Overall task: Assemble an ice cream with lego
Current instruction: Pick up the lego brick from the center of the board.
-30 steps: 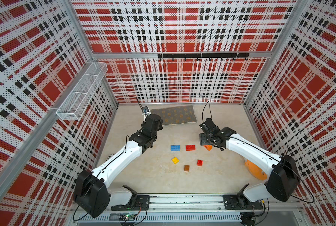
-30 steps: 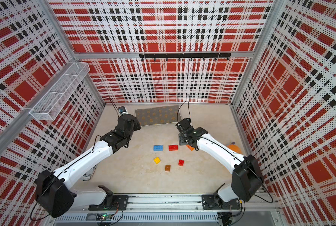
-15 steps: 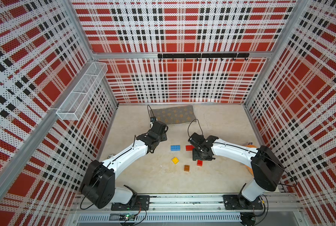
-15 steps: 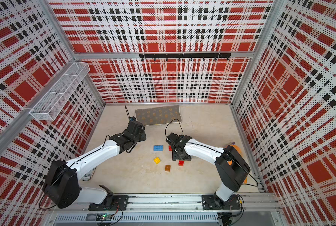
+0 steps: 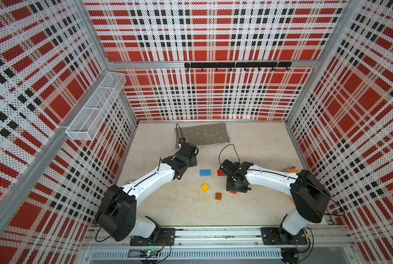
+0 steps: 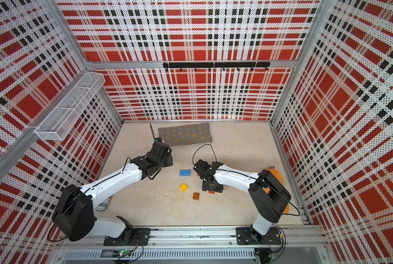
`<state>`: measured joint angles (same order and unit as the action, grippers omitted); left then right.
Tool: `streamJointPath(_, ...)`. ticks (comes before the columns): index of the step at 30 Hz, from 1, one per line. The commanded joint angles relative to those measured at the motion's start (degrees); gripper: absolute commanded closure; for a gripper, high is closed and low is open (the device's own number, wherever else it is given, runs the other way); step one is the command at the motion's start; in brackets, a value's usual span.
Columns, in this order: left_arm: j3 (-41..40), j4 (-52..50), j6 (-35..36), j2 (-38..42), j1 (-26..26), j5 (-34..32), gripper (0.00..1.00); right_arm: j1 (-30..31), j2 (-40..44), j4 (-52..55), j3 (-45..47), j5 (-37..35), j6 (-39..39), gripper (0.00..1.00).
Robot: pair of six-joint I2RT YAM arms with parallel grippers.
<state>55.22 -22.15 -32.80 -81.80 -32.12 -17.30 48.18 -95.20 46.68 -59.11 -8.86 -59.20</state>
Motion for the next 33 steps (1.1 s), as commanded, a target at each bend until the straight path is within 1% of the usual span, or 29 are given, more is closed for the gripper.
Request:
streamJointPath(1, -0.73, -0.1, 1.14, -0.58, -0.48, 0.16, 0.56, 0.66, -1.45, -0.93, 0.32, -0.1, -1.6, 0.43)
streamJointPath(19, -0.71, -0.09, 1.51, -1.06, -0.58, -0.01, 0.57, 0.95, -3.06, -0.97, -0.48, -0.41, -1.47, 0.59)
streamJointPath(28, -0.82, -0.12, 1.45, -0.99, -0.67, -0.1, 0.57, 1.19, -3.33, -0.46, -1.22, -0.7, -0.69, 0.7)
streamJointPath(31, -1.0, -0.16, 1.42, -0.96, -0.66, -0.1, 0.57, 1.36, -3.16, -0.16, -1.85, -1.18, 0.9, 0.74)
streamJointPath(33, -1.02, -0.13, 1.42, -0.88, -0.66, 0.11, 0.57, 1.47, -2.92, 0.43, -2.88, -1.89, 3.65, 0.76)
